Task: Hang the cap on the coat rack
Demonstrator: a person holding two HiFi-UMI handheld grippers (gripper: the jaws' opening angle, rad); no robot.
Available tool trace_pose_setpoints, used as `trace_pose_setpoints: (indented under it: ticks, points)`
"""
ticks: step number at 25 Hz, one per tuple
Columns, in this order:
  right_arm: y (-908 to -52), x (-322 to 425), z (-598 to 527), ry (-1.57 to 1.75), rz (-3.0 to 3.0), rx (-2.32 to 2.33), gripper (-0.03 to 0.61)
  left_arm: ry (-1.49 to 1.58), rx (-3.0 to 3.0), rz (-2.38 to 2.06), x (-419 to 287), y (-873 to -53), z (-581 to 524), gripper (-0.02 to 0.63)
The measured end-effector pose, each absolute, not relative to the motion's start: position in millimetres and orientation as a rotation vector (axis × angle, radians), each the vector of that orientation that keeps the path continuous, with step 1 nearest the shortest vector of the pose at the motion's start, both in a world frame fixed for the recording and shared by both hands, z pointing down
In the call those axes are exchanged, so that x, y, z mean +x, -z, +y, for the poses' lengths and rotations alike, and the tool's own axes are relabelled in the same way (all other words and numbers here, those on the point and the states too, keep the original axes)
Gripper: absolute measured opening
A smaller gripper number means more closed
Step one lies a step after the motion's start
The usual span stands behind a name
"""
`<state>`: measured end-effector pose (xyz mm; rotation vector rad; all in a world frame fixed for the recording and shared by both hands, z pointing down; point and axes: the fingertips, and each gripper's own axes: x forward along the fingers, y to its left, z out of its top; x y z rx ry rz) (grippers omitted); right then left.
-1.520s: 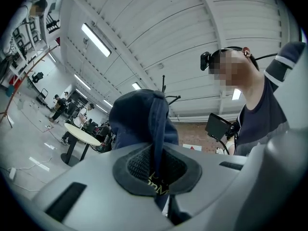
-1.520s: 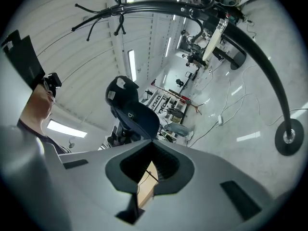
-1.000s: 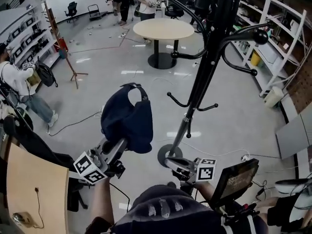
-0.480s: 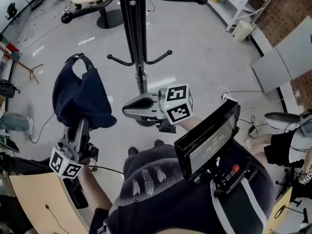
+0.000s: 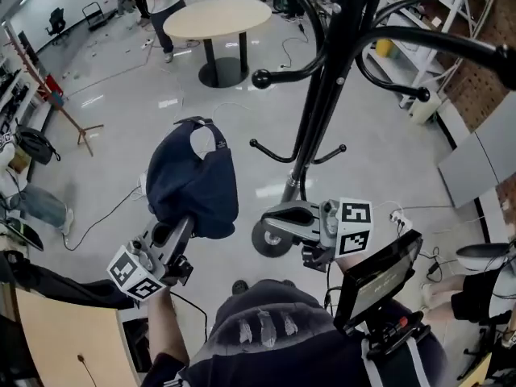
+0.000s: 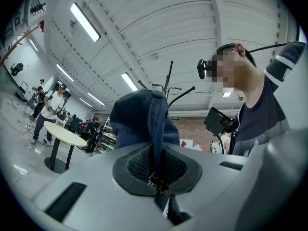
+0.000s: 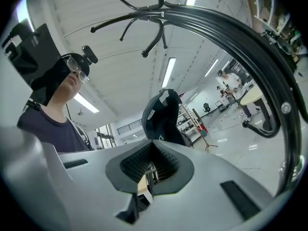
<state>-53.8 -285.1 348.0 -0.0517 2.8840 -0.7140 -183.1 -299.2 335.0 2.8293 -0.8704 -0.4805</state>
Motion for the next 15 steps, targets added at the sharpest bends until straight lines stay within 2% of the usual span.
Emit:
trace_pose_setpoints:
  ticks: [7,15]
  points:
    - [-360.6,-67.4,-294.6,0.762,2.829,-0.154,-0.006,0.528,2.875,-0.785,-204.5,-321.5,-327.5,0.009]
    - [-365.9,-72.3,-294.2,0.814,2.821,-0.15,-0.006,0.601,3.001,-0.752,-208.5,-259.1,-371.2,0.009]
